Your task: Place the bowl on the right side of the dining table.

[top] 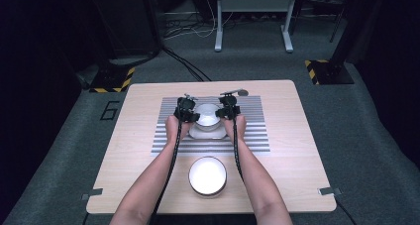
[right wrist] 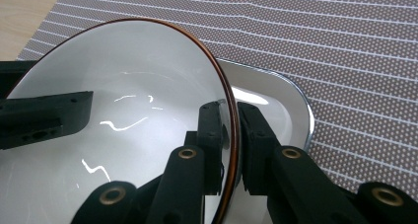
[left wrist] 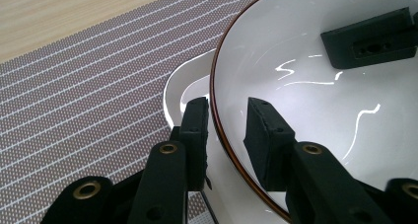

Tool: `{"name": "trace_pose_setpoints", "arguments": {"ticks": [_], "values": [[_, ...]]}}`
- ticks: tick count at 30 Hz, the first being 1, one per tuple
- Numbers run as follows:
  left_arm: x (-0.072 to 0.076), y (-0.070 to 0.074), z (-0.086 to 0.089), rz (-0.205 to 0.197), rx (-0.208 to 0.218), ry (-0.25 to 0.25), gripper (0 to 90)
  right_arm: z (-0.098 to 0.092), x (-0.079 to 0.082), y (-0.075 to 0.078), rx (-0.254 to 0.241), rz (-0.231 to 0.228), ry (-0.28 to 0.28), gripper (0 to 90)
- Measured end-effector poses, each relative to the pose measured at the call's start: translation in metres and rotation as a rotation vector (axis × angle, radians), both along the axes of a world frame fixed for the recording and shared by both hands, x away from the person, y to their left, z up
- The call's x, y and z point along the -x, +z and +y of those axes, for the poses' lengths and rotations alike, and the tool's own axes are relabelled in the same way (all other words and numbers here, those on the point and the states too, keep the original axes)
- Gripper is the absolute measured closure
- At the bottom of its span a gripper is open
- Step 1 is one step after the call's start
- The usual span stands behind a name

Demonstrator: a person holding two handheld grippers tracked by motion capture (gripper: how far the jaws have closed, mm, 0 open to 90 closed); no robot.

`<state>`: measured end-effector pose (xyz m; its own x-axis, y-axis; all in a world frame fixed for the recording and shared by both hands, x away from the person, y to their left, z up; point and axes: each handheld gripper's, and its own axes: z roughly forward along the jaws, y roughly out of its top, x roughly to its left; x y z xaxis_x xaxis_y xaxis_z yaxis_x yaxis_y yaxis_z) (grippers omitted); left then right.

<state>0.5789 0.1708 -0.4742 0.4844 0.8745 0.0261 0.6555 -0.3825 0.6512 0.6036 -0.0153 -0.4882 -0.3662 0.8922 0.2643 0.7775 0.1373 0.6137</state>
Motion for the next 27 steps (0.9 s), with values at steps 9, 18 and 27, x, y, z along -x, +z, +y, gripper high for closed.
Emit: {"name": "trace_pose_setpoints", "arguments": {"ticks": [9,18,27], "values": [[0.001,-0.003,0.004,0.026,0.023,0.008,62.7,0.0,0.001,-0.001,0.041,-0.007,0.033,67.4],[0.002,0.0,0.01,0.053,0.025,0.053,35.1,-0.008,0.006,0.004,0.057,-0.016,0.014,39.9],[0.009,0.011,0.021,0.065,0.049,0.04,15.4,-0.015,0.021,0.019,0.065,-0.082,0.044,14.6]]}}
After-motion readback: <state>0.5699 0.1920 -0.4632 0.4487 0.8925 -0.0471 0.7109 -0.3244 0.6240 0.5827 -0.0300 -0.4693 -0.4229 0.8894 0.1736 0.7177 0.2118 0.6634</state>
